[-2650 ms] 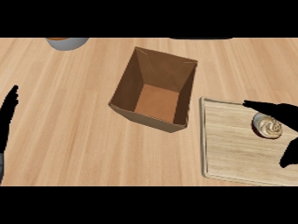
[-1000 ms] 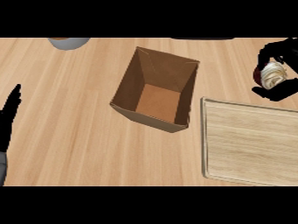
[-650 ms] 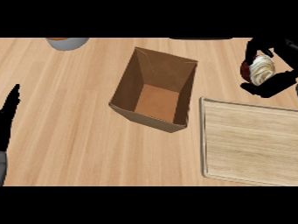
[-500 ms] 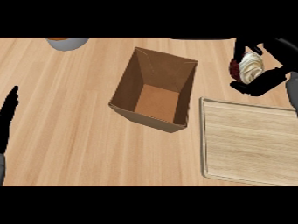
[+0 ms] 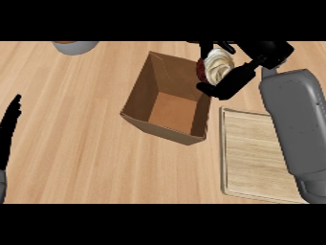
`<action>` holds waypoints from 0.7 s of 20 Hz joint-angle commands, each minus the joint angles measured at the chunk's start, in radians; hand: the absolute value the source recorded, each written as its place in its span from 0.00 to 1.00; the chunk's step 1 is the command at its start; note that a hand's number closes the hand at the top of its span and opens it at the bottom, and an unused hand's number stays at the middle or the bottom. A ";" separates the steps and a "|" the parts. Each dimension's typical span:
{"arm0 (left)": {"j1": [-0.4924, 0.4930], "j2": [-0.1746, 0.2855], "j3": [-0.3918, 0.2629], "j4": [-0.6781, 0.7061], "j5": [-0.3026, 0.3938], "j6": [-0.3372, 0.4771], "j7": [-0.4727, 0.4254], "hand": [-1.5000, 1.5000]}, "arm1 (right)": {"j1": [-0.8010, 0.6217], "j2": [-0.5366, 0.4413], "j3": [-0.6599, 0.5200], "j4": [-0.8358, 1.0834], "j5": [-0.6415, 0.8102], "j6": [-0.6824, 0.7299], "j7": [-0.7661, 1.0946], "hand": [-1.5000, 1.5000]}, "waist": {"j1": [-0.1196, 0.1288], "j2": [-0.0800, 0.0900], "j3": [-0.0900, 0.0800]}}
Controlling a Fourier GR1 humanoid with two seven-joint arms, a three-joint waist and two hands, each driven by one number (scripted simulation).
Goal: Pick the cupcake from the tray and place it in the cardboard box
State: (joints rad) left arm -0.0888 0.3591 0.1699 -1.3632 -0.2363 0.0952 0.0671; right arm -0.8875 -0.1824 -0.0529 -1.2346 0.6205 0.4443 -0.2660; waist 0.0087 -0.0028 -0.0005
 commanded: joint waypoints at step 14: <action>-0.058 -0.004 0.008 0.074 -0.006 -0.040 -0.029 0.50 | -0.308 0.182 0.239 0.490 -0.043 -0.332 0.204 1.00 | 0.026 0.010 -0.001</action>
State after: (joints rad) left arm -0.1369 0.3463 0.1706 -1.3256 -0.2510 0.0793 0.0589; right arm -1.1291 -0.0098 0.1129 -0.8468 0.5819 0.2014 -0.0969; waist 0.0292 0.0057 -0.0008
